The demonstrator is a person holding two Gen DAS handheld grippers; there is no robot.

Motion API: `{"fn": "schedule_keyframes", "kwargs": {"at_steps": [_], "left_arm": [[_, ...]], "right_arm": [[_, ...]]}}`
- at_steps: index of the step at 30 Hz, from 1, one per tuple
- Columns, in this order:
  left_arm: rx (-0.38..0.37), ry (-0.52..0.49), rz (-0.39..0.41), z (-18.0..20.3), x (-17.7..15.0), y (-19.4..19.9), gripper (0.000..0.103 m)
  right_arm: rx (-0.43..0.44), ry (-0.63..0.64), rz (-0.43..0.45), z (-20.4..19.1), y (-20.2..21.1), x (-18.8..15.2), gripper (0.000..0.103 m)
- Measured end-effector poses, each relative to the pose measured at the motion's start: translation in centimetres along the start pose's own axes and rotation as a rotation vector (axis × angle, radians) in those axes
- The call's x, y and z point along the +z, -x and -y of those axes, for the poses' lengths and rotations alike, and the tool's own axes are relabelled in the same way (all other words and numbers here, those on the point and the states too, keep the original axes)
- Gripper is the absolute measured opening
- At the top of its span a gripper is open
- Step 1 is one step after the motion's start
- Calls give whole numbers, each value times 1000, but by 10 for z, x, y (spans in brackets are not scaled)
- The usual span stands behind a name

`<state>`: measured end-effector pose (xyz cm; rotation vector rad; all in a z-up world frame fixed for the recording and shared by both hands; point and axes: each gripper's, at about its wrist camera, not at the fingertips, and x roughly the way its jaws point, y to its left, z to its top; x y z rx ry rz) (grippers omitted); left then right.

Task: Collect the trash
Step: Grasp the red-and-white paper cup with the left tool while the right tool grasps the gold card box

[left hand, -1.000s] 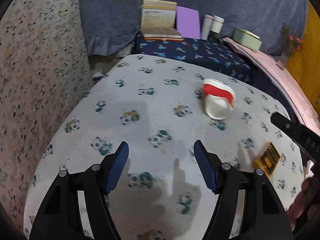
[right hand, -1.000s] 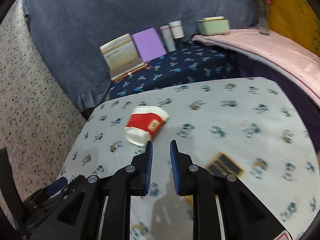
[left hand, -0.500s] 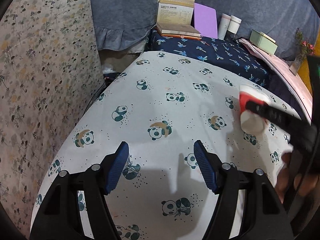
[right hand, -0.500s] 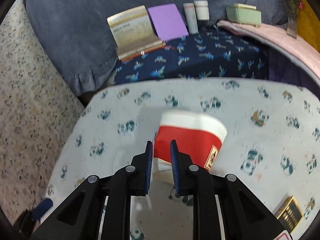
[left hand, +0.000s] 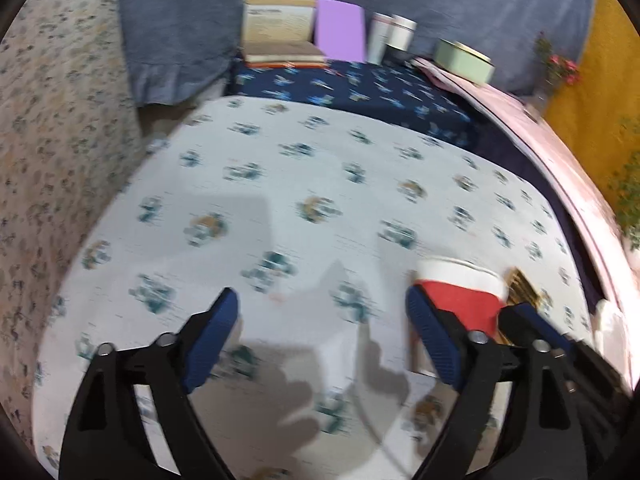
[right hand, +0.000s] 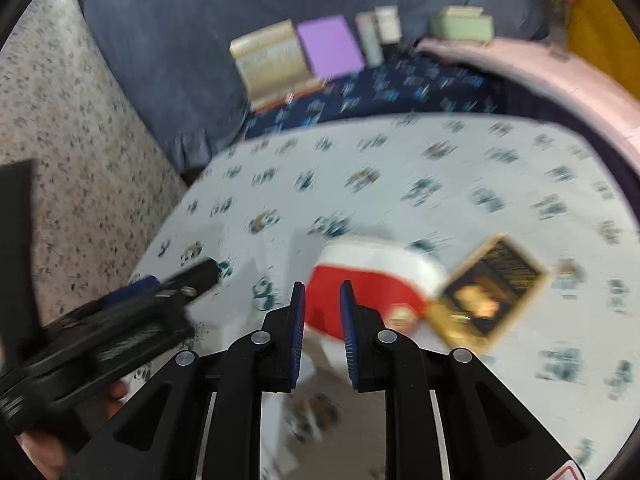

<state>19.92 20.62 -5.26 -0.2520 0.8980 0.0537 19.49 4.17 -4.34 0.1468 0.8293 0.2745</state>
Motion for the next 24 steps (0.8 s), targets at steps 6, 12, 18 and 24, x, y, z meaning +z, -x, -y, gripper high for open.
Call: {"fn": "schedule_keyframes", "kwargs": {"at_steps": [6, 12, 18, 24], "left_arm": [[-85, -30, -68, 36, -13, -9, 95], [-135, -72, -136, 66, -22, -25, 95], [-108, -54, -150, 66, -20, -40, 83], [-86, -42, -144, 49, -16, -40, 62]], "right_arm": [[-100, -176, -12, 67, 16, -9, 37], [-100, -240, -46, 94, 5, -17, 38], [-97, -237, -53, 97, -3, -16, 40], [-92, -230, -51, 88, -13, -13, 48]]}}
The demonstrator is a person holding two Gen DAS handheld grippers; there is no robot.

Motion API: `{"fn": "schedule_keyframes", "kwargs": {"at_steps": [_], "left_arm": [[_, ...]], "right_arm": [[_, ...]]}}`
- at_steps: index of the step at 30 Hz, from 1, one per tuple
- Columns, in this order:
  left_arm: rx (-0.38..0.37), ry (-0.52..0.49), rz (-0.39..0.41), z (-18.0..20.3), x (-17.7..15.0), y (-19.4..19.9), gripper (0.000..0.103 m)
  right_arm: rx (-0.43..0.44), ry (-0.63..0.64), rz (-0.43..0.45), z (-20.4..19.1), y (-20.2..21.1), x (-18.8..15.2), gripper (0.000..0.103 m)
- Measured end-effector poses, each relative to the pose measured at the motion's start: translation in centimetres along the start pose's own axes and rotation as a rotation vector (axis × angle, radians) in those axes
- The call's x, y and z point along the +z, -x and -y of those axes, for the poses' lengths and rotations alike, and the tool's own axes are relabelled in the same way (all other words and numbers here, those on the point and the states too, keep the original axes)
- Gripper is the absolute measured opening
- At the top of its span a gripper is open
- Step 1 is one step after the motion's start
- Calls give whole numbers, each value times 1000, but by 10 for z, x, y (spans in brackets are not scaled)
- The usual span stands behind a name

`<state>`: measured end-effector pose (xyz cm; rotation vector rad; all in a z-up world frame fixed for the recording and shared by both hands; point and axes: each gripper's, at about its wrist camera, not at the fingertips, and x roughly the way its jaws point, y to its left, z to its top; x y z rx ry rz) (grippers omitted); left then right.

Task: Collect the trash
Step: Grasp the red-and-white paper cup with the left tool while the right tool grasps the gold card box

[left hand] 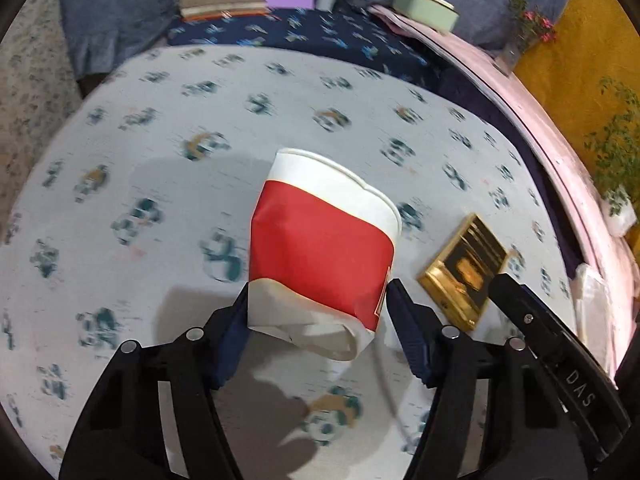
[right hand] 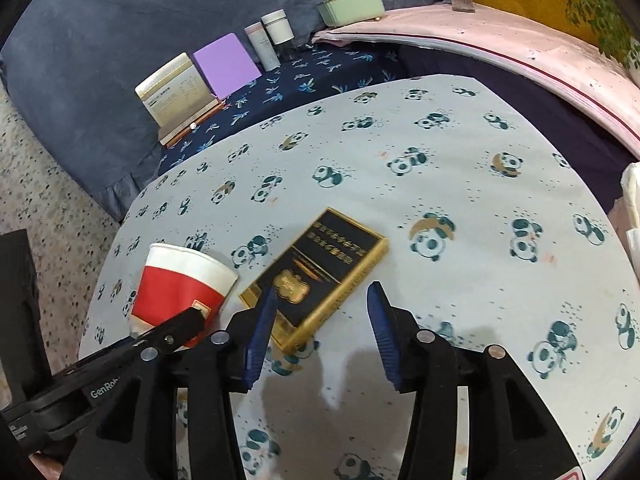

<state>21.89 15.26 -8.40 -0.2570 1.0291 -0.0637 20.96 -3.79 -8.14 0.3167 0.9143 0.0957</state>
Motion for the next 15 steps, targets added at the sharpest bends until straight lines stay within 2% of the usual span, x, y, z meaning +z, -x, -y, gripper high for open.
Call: {"fn": "schedule_keyframes", "kwargs": {"at_steps": [4, 9, 13, 15], "left_arm": [[17, 16, 24, -12, 4, 7, 62], [39, 9, 45, -17, 8, 13, 62], [50, 18, 49, -20, 10, 13, 62], [56, 20, 49, -22, 11, 12, 62]], "right_arm": [[-20, 1, -5, -10, -12, 1, 58], [-55, -18, -16, -18, -29, 3, 63], [-96, -20, 8, -27, -37, 4, 74], [-128, 6, 18, -33, -42, 4, 75]]}}
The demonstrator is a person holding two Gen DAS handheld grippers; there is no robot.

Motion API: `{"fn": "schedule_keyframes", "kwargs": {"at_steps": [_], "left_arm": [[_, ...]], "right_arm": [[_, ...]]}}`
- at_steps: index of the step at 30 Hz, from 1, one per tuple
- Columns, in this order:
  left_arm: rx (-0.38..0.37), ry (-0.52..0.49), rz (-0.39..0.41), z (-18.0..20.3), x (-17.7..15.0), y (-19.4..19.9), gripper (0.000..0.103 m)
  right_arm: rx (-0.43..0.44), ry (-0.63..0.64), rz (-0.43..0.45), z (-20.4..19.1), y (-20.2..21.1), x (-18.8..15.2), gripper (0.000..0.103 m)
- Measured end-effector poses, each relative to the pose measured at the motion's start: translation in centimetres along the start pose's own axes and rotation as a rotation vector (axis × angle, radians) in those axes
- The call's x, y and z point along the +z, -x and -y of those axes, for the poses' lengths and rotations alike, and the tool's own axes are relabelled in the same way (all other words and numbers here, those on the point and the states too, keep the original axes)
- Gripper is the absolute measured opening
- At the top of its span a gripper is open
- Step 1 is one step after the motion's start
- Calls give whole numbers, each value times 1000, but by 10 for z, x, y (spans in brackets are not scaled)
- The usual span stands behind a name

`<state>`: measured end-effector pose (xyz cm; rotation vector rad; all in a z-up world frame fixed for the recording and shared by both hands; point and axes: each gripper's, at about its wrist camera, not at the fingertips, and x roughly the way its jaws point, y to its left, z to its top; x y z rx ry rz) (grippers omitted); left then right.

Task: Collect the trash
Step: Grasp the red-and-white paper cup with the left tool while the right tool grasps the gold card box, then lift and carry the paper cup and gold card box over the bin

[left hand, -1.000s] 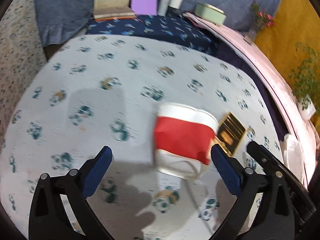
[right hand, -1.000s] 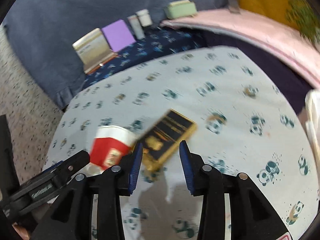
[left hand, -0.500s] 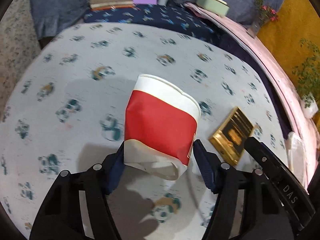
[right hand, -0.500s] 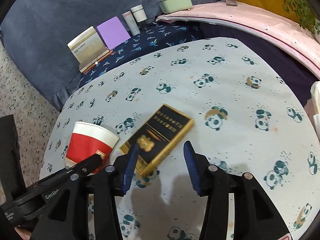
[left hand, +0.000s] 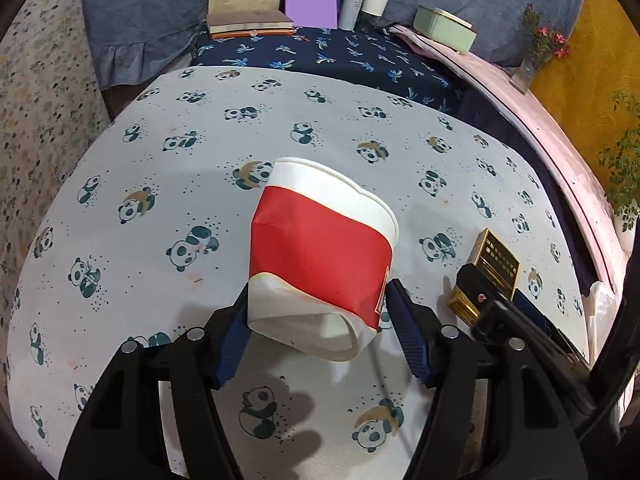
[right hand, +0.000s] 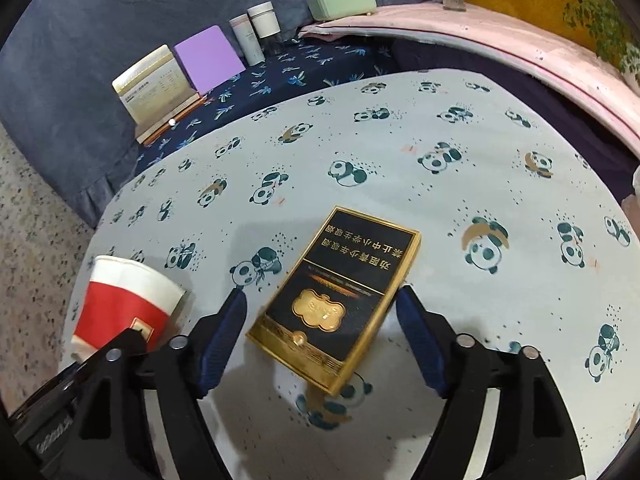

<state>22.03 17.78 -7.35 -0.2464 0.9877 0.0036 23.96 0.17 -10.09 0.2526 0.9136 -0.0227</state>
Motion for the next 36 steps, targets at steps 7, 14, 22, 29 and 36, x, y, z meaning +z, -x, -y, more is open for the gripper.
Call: {"fn": "schedule_keyframes", "kwargs": {"at_steps": [7, 14, 22, 29, 36], "left_arm": [[-2, -7, -4, 1, -3, 0, 62], [-27, -43, -2, 23, -12, 9, 62], [-87, -114, 8, 71, -26, 28, 62], [-147, -203, 25, 132, -43, 49, 62], [-203, -300, 28, 192, -64, 64, 62]], "right_arm": [[-60, 78, 23, -5, 1, -6, 65], [-40, 31, 28, 24, 23, -15, 61], [-60, -34, 109, 73, 76, -14, 61], [-88, -91, 191, 123, 128, -12, 61], [-128, -163, 251, 180, 172, -16, 61]]}}
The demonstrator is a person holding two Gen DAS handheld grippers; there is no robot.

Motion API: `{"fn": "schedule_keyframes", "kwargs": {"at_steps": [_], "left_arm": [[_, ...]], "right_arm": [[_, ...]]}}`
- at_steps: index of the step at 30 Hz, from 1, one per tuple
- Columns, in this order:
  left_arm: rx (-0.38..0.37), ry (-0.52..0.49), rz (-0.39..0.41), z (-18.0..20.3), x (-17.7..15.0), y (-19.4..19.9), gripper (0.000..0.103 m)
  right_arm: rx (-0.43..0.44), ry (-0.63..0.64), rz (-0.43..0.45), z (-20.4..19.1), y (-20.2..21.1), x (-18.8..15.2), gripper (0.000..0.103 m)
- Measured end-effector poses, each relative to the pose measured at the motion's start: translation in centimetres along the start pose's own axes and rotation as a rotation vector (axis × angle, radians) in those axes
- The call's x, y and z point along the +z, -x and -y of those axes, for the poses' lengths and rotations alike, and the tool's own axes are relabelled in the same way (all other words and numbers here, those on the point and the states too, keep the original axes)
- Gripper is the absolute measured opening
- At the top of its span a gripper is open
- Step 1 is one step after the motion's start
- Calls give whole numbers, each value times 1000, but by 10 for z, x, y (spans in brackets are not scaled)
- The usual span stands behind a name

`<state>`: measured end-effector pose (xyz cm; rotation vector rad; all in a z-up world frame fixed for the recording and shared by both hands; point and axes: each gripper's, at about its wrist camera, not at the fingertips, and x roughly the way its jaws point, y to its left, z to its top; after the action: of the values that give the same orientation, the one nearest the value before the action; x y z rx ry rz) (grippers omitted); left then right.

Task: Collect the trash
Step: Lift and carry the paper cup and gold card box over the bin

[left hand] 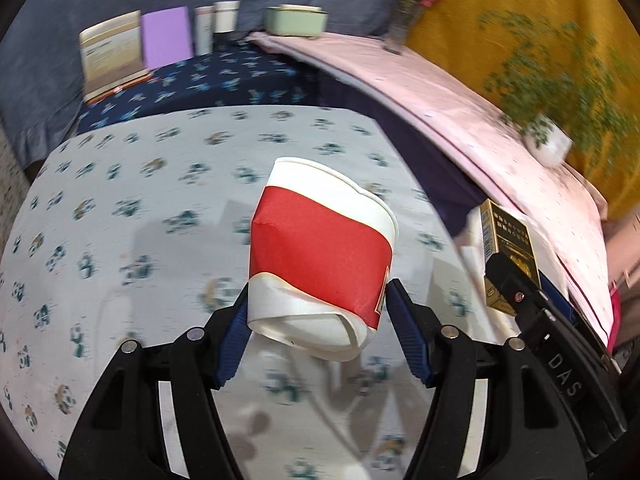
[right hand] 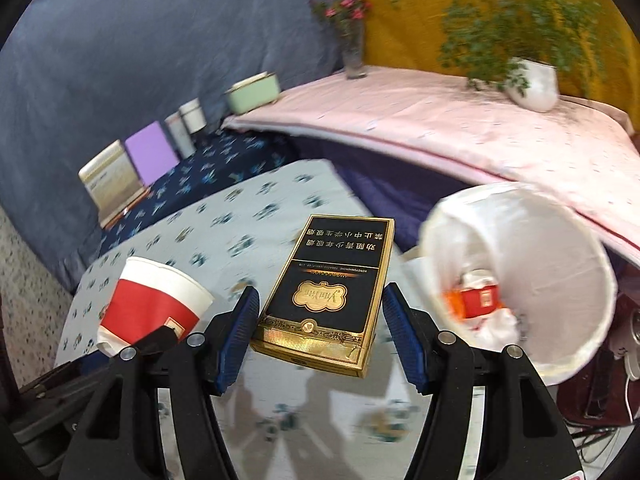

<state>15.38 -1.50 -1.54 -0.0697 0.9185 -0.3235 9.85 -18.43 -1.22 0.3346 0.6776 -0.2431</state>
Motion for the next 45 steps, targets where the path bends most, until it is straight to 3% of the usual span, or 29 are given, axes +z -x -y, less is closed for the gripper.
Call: {"fn": "schedule_keyframes", "kwargs": {"at_steps": [10, 24, 35, 37, 38, 45], "left_arm": [[-79, -140, -10, 89, -6, -5, 62], [-157, -270, -53, 179, -12, -29, 62], [-188, -304, -70, 213, -17, -45, 62], [-173, -302, -62, 215, -16, -45, 75], [-165, -300, -54, 215, -15, -45, 77], [-148, -294, -48, 210, -14, -45, 77]], "right_arm": [[-79, -95, 56, 84, 35, 7, 61], [-158, -224, 80, 176, 53, 3, 61], [-185, -278, 79, 212, 56, -5, 61], [-184, -285, 78, 215, 56, -6, 61], [-183, -287, 77, 216, 56, -6, 61], [-174, -283, 77, 215, 55, -5, 61]]}}
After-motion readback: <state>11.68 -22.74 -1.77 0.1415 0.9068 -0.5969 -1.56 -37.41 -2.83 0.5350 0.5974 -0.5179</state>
